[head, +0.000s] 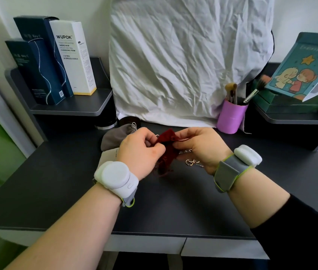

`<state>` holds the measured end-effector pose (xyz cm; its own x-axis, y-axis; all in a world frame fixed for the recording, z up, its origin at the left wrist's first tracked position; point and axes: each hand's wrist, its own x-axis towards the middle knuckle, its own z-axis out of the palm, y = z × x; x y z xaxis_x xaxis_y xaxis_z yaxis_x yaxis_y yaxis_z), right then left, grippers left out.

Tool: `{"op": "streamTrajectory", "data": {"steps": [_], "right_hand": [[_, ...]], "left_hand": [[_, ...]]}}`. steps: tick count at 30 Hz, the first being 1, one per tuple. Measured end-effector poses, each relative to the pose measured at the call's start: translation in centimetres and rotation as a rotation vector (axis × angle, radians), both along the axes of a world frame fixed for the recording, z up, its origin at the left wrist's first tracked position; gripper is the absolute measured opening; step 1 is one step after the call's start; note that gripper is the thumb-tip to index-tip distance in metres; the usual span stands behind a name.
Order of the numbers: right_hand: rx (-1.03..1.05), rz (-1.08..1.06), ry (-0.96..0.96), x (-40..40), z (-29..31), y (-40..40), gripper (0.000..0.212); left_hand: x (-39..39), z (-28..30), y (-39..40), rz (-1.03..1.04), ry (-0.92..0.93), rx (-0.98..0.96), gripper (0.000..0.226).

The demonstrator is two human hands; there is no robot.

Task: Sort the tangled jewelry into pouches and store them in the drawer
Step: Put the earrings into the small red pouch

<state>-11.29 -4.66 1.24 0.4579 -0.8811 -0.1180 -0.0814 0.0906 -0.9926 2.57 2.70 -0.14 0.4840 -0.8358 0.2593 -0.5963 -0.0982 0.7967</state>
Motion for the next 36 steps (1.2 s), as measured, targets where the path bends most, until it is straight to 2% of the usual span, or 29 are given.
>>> {"op": "streamTrajectory", "data": {"steps": [5, 8, 12, 15, 23, 27, 29, 32, 34, 36], "right_hand": [[-0.081, -0.045, 0.109, 0.8, -0.5, -0.1, 0.018], [-0.049, -0.002, 0.040, 1.7, -0.9, 0.4, 0.007], [0.063, 0.082, 0.003, 3.0, -2.3, 1.5, 0.020], [0.079, 0.102, 0.007, 4.3, -2.9, 2.1, 0.015], [0.127, 0.204, -0.030, 6.4, -3.8, 2.7, 0.022], [0.093, 0.087, -0.043, 5.9, -3.4, 2.1, 0.021], [0.079, 0.021, -0.058, 5.4, -3.3, 1.5, 0.028], [0.050, 0.031, -0.028, 4.6, -3.3, 0.8, 0.048], [0.055, 0.038, -0.036, 4.4, -3.5, 0.7, 0.042], [0.016, -0.006, 0.002, 4.2, -3.7, 0.5, 0.025]], "left_hand": [[1.3, 0.4, 0.0, 0.043, -0.023, -0.019, 0.008], [2.1, 0.8, 0.0, 0.104, 0.001, -0.049, 0.007], [3.7, 1.3, 0.1, 0.183, 0.032, -0.081, 0.005], [4.4, 1.2, 0.2, 0.215, 0.037, -0.046, 0.005], [5.3, 0.7, 0.5, 0.222, 0.050, -0.039, 0.004], [5.1, 0.2, 0.3, 0.196, 0.043, -0.014, 0.006], [4.6, -0.2, 0.0, 0.170, 0.059, 0.009, 0.008], [3.7, -0.7, -0.6, 0.135, 0.095, 0.015, 0.011], [3.2, -0.9, -0.9, 0.112, 0.117, 0.019, 0.012], [2.8, -0.9, -1.2, 0.101, 0.117, 0.013, 0.011]]}}
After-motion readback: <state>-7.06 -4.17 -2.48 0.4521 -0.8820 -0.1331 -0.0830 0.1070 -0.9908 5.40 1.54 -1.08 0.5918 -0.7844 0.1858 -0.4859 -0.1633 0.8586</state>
